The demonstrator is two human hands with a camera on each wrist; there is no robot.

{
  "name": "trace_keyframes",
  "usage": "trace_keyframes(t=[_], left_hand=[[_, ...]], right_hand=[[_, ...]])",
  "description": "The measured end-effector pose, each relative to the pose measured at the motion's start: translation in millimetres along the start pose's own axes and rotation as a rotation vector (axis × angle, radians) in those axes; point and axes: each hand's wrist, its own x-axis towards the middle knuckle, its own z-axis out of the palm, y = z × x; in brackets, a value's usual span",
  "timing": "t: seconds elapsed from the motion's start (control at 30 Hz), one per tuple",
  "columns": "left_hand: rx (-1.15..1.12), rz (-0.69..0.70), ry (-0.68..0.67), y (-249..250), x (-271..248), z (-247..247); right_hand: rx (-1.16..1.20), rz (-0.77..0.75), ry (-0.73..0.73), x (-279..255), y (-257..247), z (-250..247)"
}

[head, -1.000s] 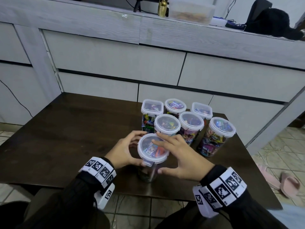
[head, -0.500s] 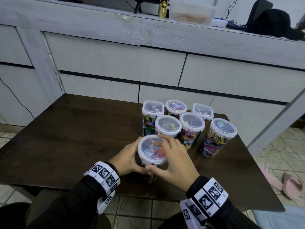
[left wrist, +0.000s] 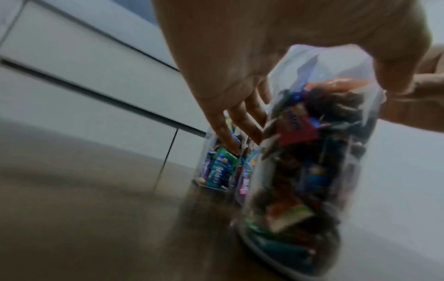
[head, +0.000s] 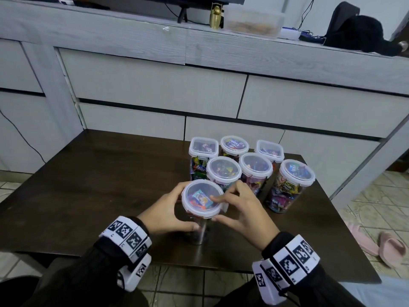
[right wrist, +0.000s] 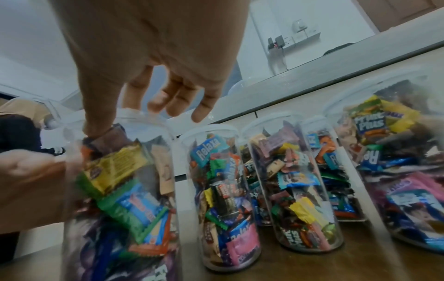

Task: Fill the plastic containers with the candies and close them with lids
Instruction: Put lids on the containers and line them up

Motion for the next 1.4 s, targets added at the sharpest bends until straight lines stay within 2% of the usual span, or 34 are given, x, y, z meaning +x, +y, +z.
trace_keyframes(t=[0.17, 0.3, 0.6, 0.77, 0.87, 1.07, 1.2, 1.27, 1.33, 1.4], left_hand=[[-0.181, -0.067, 0.000, -1.1, 4.1, 16.9], [-0.193, -0.094, -0.045, -0.5, 8.9, 11.0], [-0.220, -0.138, -0.038, -1.3, 11.9, 10.6], [-0.189, -0.085, -0.020, 2.1, 9.2, 13.5], [-0.198, -0.027, 0.017, 2.5, 5.9, 15.9], [-0.175, 0.010, 0.073, -3.7, 3.7, 16.4], [-0.140, -0.009, 0.022, -2.8, 2.5, 15.4], [-0.100, -0.035, 0.006, -0.4, 0.7, 13.4], [-0.073, -0.074, 0.040, 3.9, -2.7, 9.4], [-0.033, -0.046, 0.106, 12.5, -5.7, 3.5]], right_hand=[[0.184, -0.043, -0.113, 4.4, 1.1, -7.0], [0.115, -0.089, -0.243, 10.9, 8.2, -20.0], [0.015, -0.149, -0.155, 18.0, 4.1, -16.7], [0.046, -0.043, -0.228, 24.0, -2.4, -15.4], [-0.070, 0.007, -0.254, 27.8, -11.9, -4.4], [-0.220, -0.004, -0.206, 30.9, -14.4, 5.8], [-0.173, -0.027, -0.187, 21.8, -13.6, 7.7], [-0.063, -0.014, -0.169, 19.1, -11.3, 2.1], [0.083, 0.036, -0.078, 19.3, -5.6, -7.3], [0.072, 0.061, 0.045, 24.4, 4.2, -17.7]])
